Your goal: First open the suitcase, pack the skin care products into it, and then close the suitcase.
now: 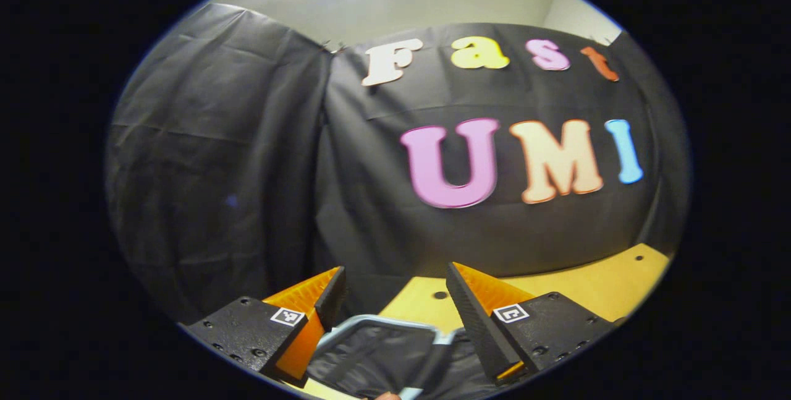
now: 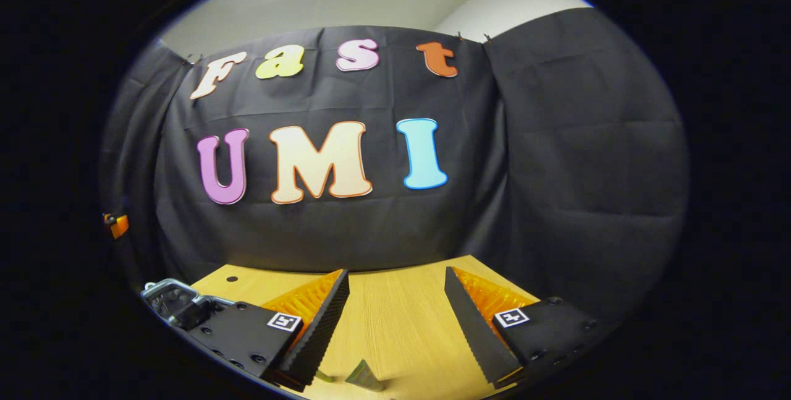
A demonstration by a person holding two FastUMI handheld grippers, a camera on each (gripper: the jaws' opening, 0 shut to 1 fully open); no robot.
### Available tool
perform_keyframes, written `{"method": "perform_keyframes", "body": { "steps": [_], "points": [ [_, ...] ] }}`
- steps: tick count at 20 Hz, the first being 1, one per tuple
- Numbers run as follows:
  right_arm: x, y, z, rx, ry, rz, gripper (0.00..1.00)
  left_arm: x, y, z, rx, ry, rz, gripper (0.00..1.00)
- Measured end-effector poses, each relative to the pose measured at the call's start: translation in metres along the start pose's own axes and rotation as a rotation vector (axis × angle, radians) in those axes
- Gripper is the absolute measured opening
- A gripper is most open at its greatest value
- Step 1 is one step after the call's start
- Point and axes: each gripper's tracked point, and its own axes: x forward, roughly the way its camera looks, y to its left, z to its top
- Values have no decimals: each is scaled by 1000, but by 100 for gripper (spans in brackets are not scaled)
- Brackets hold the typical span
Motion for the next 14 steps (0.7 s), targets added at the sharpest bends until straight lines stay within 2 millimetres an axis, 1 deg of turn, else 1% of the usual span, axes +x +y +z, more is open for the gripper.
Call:
{"method": "perform_keyframes", "body": {
  "steps": [1,2,3,4,5,6,7,8,9,10,11,12,13,14],
  "points": [
    [-3,1,1,9,-5,27,97,-16,-11,0,-14,-5,-46,100],
    [-5,0,1,25,-3,51,97,-36,-23,-5,-16,-9,-81,100],
    [-7,0,-1,42,3,70,97,-50,-30,-13,-13,-6,-113,100],
    [-10,-2,-2,53,6,87,97,-63,-44,-25,-9,3,-154,95],
    [-12,-5,-3,56,8,98,97,-75,-56,-33,-8,19,-201,100],
    [-14,-9,-5,57,10,108,97,-92,-85,-42,-8,42,-252,95],
    [-16,-12,-7,53,16,117,97,-106,-106,-54,-9,65,-298,95],
    [-18,-17,-9,46,24,124,97,-117,-134,-67,-11,96,-345,95],
    [-19,-21,-12,36,33,129,97,-128,-157,-85,-9,135,-388,100],
    [-22,-25,-14,25,42,131,97,-131,-182,-101,-3,164,-432,100],
    [-24,-30,-13,14,44,130,97,-135,-201,-117,2,192,-467,95],
    [-25,-35,-14,0,46,126,97,-142,-219,-136,8,230,-495,95],
    [-27,-39,-16,-15,51,120,97,-145,-231,-153,6,261,-519,95],
    [-28,-42,-19,-29,61,117,97,-150,-239,-171,-4,291,-532,95]
  ]
}}
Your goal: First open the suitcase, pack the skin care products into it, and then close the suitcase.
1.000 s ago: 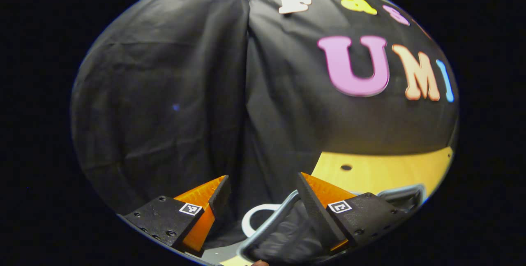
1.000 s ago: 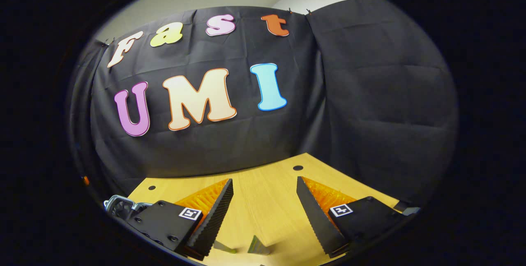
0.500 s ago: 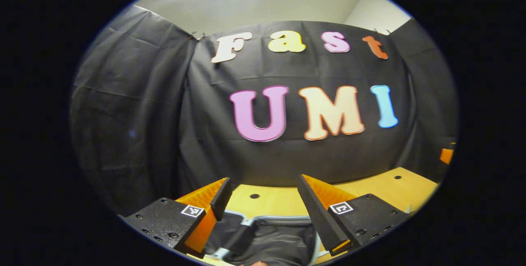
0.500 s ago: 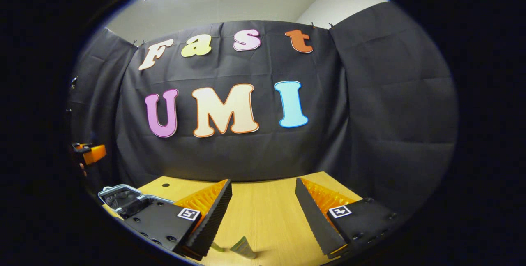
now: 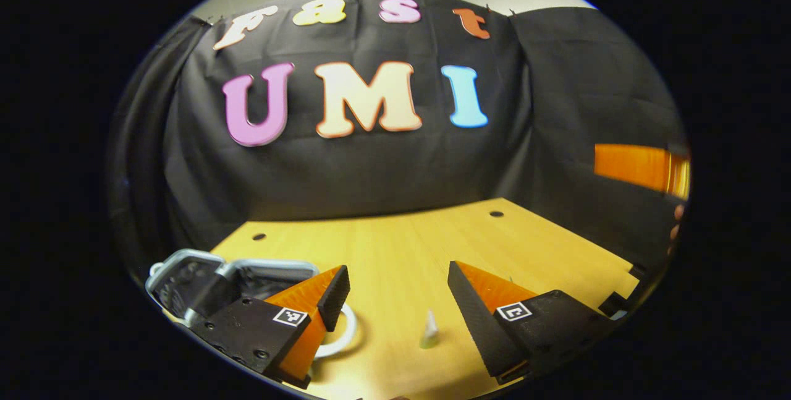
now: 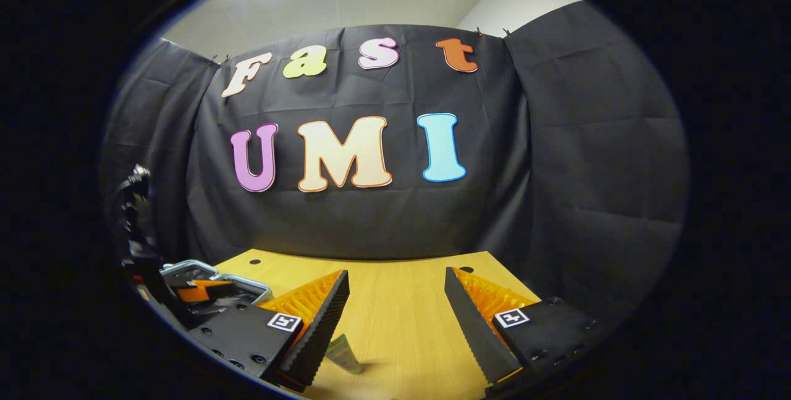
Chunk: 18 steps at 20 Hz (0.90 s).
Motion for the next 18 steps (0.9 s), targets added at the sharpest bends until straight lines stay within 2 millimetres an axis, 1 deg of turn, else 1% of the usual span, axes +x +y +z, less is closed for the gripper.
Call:
{"method": "perform_keyframes", "body": {
  "steps": [2,4,5,7,8,9,10,11,12,13,14,15,17,18],
  "points": [
    [-4,-2,-6,-28,23,-4,97,12,-10,-35,-26,54,-25,94],
    [-9,2,-12,-59,44,0,97,20,-15,-68,-35,111,-28,87],
    [-10,3,-14,-76,50,0,97,23,-17,-79,-40,134,-28,72],
    [-12,13,-20,-83,64,14,97,29,-19,-99,-43,167,-30,62],
    [-12,22,-25,-78,75,30,97,33,-19,-110,-38,189,-28,61],
    [-11,31,-30,-77,88,50,97,34,-17,-121,-26,216,-26,58],
    [-10,39,-36,-79,97,70,97,38,-19,-128,-14,238,-31,56],
    [-9,46,-40,-76,103,92,97,34,-18,-133,3,264,-33,43],
    [-8,52,-45,-68,112,109,97,37,-14,-130,14,270,-37,30],
    [-5,58,-51,-57,124,123,98,34,-10,-130,-9,305,-44,17],
    [-3,62,-60,-45,137,130,99,27,-4,-121,-40,310,-38,15],
    [0,66,-68,-35,149,137,99,20,3,-106,-61,295,-25,11],
    [7,75,-90,-22,180,143,98,9,28,-72,-58,267,7,9],
    [11,80,-103,-17,193,143,98,3,36,-56,-45,253,10,10]
  ]
}}
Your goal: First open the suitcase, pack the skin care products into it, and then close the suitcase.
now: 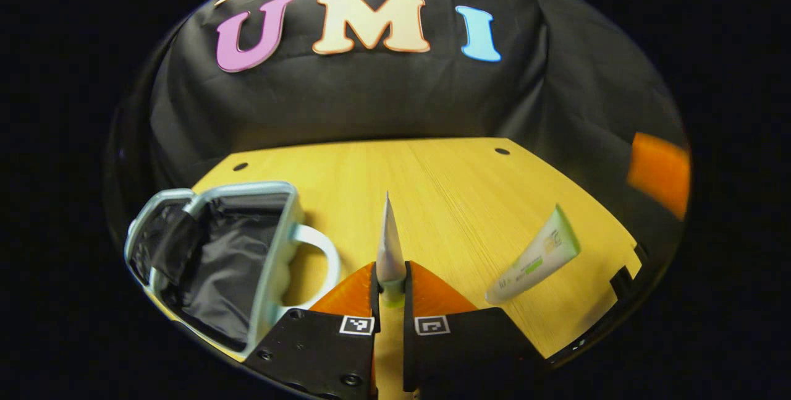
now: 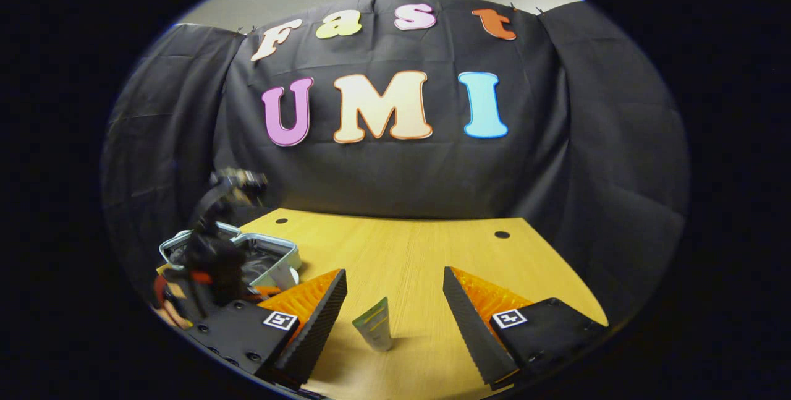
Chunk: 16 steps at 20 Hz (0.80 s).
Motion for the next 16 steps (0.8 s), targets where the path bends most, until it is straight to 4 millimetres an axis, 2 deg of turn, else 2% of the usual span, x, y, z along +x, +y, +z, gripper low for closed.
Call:
{"method": "perform_keyframes", "body": {
  "steps": [4,6,8,10,12,13,15,16],
  "points": [
    [23,19,-52,23,77,-24,98,-45,42,45,1,-28,54,9],
    [32,24,-78,12,109,-48,98,-60,69,64,-31,-50,88,9],
    [44,25,-107,15,162,-81,96,-74,93,74,-22,-65,126,9],
    [55,27,-134,8,230,-88,98,-84,121,73,8,-54,171,9],
    [63,16,-149,16,274,-119,83,-90,142,68,0,-43,199,9],
    [62,11,-149,28,278,-142,67,-93,151,65,-10,-33,212,9],
    [61,20,-149,73,340,-81,34,-94,168,54,-26,-8,231,9],
    [61,25,-150,102,375,-54,28,-95,176,49,-35,4,234,9]
  ]
}}
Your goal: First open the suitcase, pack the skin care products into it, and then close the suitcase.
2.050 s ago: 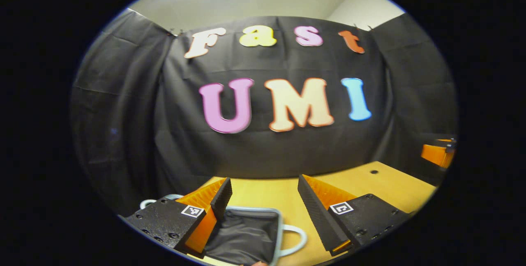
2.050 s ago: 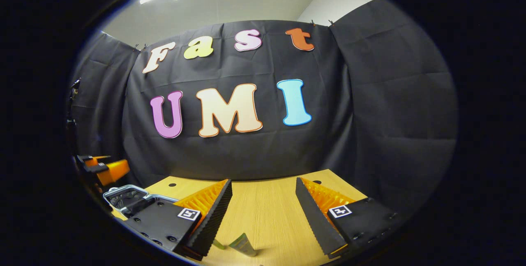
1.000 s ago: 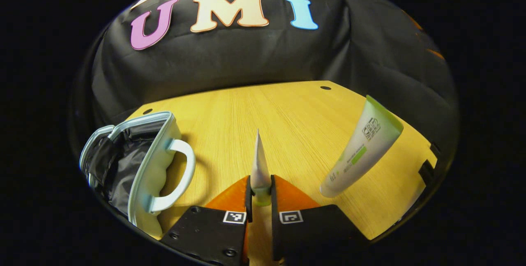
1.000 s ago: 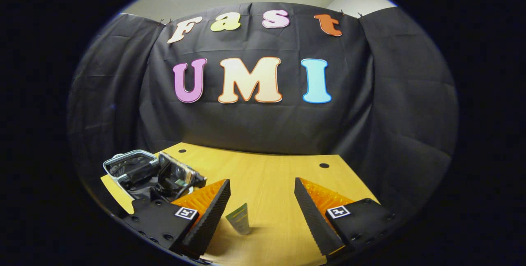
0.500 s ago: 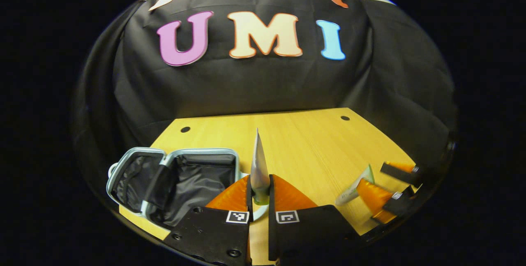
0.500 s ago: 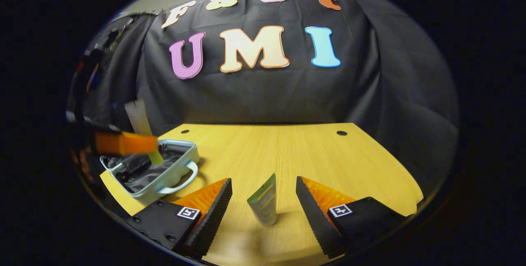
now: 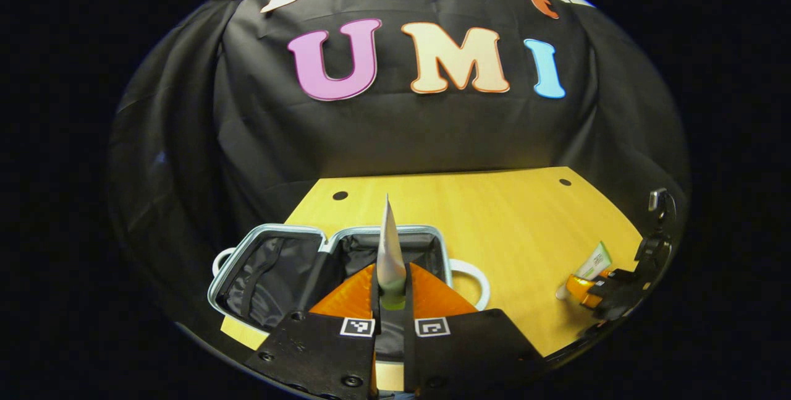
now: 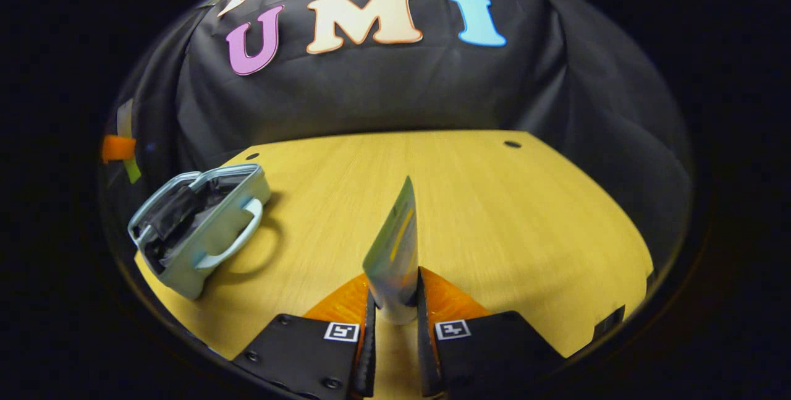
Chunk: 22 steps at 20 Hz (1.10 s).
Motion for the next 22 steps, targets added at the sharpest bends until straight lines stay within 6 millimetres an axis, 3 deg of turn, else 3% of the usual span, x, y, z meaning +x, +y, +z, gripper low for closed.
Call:
{"method": "perform_keyframes", "body": {
  "steps": [3,5,7,10,12,14,16,19,20,22],
  "points": [
    [-4,12,22,48,21,46,23,10,24,-16,-8,58,5,9],
    [-12,38,37,55,55,104,19,25,38,-35,14,145,-10,9],
    [-28,71,57,55,51,172,23,45,54,-58,16,262,-35,9],
    [-49,148,72,80,118,337,23,71,53,-103,-18,478,-138,9],
    [-57,205,71,145,194,446,22,85,46,-128,-16,583,-217,9],
    [-58,247,68,172,248,503,22,94,42,-149,-14,644,-255,11],
    [-53,279,56,183,302,520,23,100,33,-152,-36,619,-318,25],
    [-32,305,25,178,421,495,22,90,40,-130,-50,506,-368,94],
    [-21,310,12,160,459,480,17,88,49,-122,-55,461,-369,95],
    [-10,322,-12,118,516,433,22,78,72,-108,-76,397,-353,95]
  ]
}}
